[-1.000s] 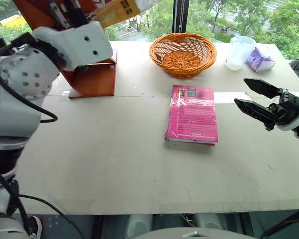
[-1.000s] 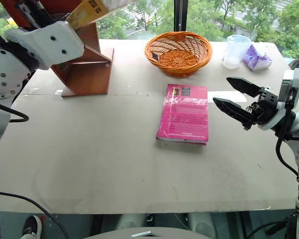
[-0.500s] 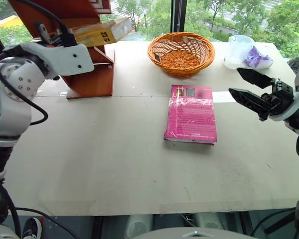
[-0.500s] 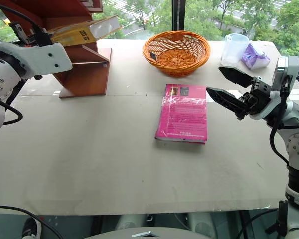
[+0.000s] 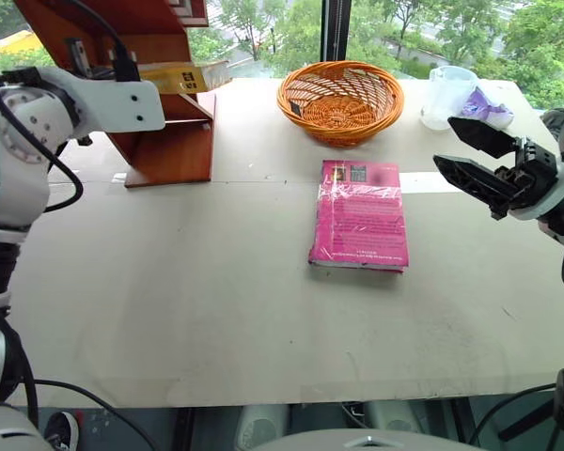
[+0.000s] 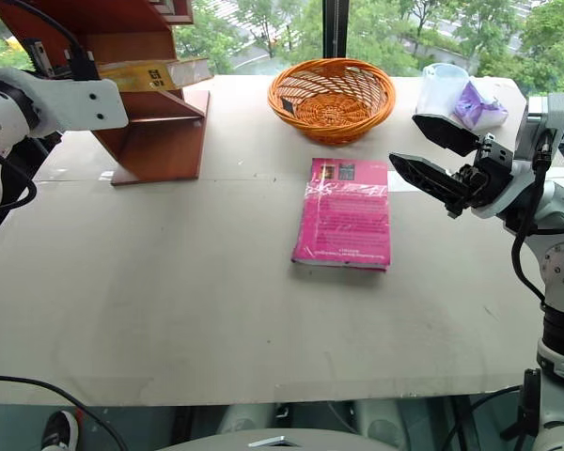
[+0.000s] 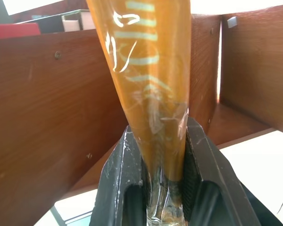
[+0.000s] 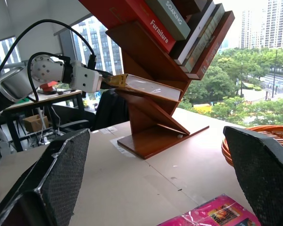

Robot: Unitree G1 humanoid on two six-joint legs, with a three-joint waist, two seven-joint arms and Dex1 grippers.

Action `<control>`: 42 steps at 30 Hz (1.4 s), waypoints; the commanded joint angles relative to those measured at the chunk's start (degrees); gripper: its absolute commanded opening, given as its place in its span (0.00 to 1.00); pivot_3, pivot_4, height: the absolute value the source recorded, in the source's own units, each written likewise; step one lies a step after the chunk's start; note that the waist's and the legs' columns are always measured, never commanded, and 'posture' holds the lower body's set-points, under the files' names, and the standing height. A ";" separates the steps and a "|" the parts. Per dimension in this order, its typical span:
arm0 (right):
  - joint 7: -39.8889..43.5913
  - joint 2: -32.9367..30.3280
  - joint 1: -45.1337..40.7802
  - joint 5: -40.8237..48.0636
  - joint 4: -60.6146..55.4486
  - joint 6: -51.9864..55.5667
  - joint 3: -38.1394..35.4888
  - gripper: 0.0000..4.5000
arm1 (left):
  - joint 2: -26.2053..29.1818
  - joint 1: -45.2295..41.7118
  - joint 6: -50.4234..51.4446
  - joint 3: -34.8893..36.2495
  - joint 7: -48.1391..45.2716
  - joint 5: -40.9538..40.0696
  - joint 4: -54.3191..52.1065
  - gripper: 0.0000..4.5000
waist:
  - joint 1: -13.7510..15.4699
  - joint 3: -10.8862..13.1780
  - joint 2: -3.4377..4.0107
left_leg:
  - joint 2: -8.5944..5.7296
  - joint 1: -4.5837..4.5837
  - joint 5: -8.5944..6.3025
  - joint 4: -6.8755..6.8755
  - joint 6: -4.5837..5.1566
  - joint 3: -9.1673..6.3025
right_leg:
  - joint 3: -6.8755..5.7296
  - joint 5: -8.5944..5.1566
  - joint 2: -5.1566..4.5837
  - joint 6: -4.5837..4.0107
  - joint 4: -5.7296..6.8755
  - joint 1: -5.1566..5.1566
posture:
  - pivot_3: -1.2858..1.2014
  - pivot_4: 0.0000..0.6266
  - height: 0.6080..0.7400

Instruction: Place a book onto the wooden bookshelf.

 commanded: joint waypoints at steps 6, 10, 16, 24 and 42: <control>0.86 -0.42 -1.06 0.32 -0.70 -0.65 -0.86 1.00 | -1.03 -6.50 -5.16 -2.11 -2.90 4.55 9.46 0.39 | -0.15 0.00 0.00 | 0.02 0.06 0.00 0.01 0.00 0.13 | 0.12 0.00 0.04 0.00 0.06 -0.02 | 0.52 0.24 1.00; 1.21 -0.40 -0.44 0.35 -1.05 -0.67 -1.01 1.00 | -0.70 -7.76 -6.16 -1.31 -4.05 4.49 11.18 0.78 | -0.17 0.00 -0.01 | 0.03 0.00 0.00 0.01 0.00 0.18 | 0.16 0.01 0.05 0.00 0.08 -0.11 | 0.52 0.24 1.00; 1.63 0.21 0.05 -0.31 -0.07 -1.56 -1.12 1.00 | 4.15 -5.85 -5.91 3.16 -5.11 3.12 9.41 0.98 | -0.35 0.02 -0.03 | 0.05 -0.05 0.00 0.02 0.00 0.22 | 0.19 0.01 0.03 0.01 0.07 -0.16 | 0.52 0.24 1.00; 2.89 1.51 -0.54 -1.65 1.30 -2.39 0.19 1.00 | 6.97 -4.56 -2.64 11.15 -7.56 -3.81 3.81 0.98 | -0.87 0.02 -0.05 | 0.10 -0.04 0.00 0.04 0.00 0.22 | 0.19 0.01 0.02 0.01 0.13 -0.17 | 0.52 0.24 1.00; -0.50 3.83 31.33 -30.17 4.73 -26.93 2.65 1.00 | -45.69 52.24 25.73 25.12 1.21 -41.16 -38.32 0.98 | -1.51 -0.20 -0.01 | 0.10 0.33 -0.01 0.09 0.00 0.16 | 0.87 -0.03 -0.01 0.11 0.27 -0.05 | 0.52 0.24 1.00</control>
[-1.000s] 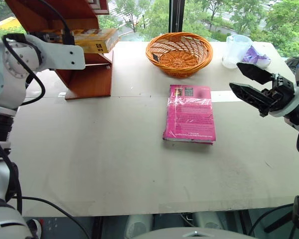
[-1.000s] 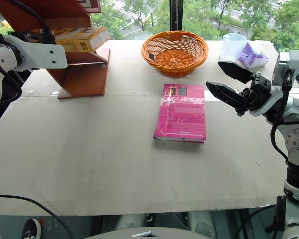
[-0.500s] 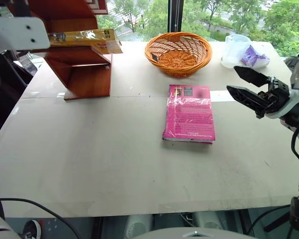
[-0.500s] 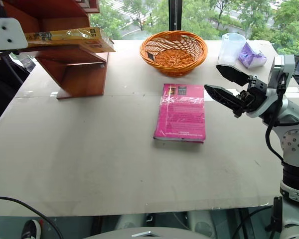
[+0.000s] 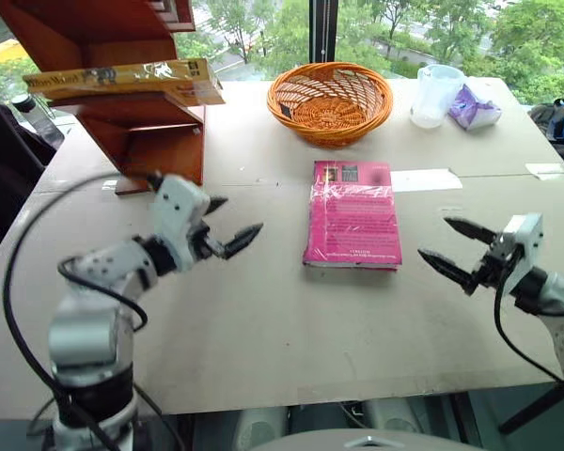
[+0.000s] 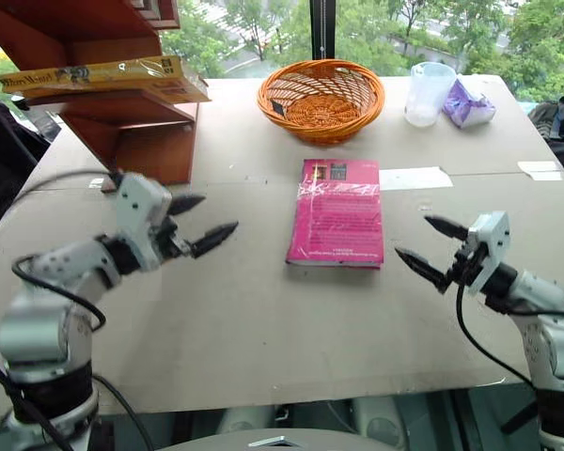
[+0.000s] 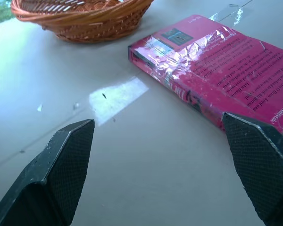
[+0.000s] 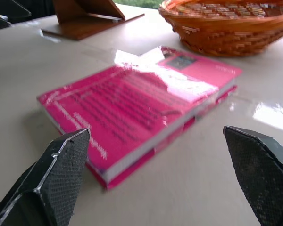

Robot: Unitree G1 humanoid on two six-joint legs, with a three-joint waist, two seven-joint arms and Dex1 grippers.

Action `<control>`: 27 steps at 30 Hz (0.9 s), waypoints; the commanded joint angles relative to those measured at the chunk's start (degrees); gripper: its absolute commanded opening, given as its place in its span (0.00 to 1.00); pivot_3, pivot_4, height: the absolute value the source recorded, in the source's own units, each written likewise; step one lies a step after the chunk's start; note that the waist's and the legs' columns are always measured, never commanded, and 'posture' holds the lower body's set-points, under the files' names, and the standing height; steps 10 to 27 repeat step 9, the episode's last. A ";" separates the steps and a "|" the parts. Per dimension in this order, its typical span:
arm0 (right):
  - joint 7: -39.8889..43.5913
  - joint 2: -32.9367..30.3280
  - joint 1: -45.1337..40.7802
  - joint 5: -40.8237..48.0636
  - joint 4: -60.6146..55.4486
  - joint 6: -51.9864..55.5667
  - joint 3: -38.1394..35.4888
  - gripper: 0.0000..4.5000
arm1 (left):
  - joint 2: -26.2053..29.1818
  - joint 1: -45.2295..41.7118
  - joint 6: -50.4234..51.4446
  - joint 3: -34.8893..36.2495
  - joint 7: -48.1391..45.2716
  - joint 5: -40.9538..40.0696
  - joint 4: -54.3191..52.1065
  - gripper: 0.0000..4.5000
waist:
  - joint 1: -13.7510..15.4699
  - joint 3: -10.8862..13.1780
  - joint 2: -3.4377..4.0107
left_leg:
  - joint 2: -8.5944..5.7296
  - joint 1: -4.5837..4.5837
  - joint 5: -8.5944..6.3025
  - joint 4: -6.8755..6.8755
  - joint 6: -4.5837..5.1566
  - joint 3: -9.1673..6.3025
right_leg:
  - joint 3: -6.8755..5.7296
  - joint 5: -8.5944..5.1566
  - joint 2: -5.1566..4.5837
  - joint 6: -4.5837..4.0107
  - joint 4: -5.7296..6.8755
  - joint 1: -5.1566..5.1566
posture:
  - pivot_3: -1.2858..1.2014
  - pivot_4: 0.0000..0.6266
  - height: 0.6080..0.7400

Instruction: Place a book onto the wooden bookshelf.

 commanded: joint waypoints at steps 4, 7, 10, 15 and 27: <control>0.30 1.64 6.88 -4.72 5.98 -11.11 -1.84 1.00 | -5.84 12.97 -16.95 -2.84 5.97 0.79 5.68 0.98 | 0.51 -0.10 -0.05 | -0.01 0.35 0.00 0.06 0.02 -0.01 | -0.09 -0.14 -0.01 -0.14 -0.02 0.38 | 0.52 0.24 1.00; -0.09 2.12 7.96 -5.53 7.89 -13.71 -1.94 1.00 | -6.54 17.52 -21.75 -2.97 6.61 0.76 8.30 0.98 | 0.35 -0.14 -0.07 | 0.03 0.78 -0.01 0.00 0.02 0.05 | -0.03 -0.19 -0.02 -0.10 -0.04 0.72 | 0.52 0.24 1.00; -0.52 2.45 7.92 -5.00 8.31 -14.15 -2.25 1.00 | -6.59 19.31 -24.68 -3.59 7.14 0.64 9.12 0.98 | 0.21 -0.20 0.04 | 0.04 0.79 -0.01 0.00 0.03 0.16 | 0.00 -0.19 -0.02 -0.09 -0.03 0.67 | 0.52 0.24 1.00; -0.52 2.45 7.92 -5.00 8.31 -14.15 -2.25 1.00 | -6.59 19.31 -24.68 -3.59 7.14 0.64 9.12 0.98 | 0.21 -0.20 0.04 | 0.04 0.79 -0.01 0.00 0.03 0.16 | 0.00 -0.19 -0.02 -0.09 -0.03 0.67 | 0.52 0.24 1.00; -0.52 2.45 7.92 -5.00 8.31 -14.15 -2.25 1.00 | -6.59 19.31 -24.68 -3.59 7.14 0.64 9.12 0.98 | 0.21 -0.20 0.04 | 0.04 0.79 -0.01 0.00 0.03 0.16 | 0.00 -0.19 -0.02 -0.09 -0.03 0.67 | 0.52 0.24 1.00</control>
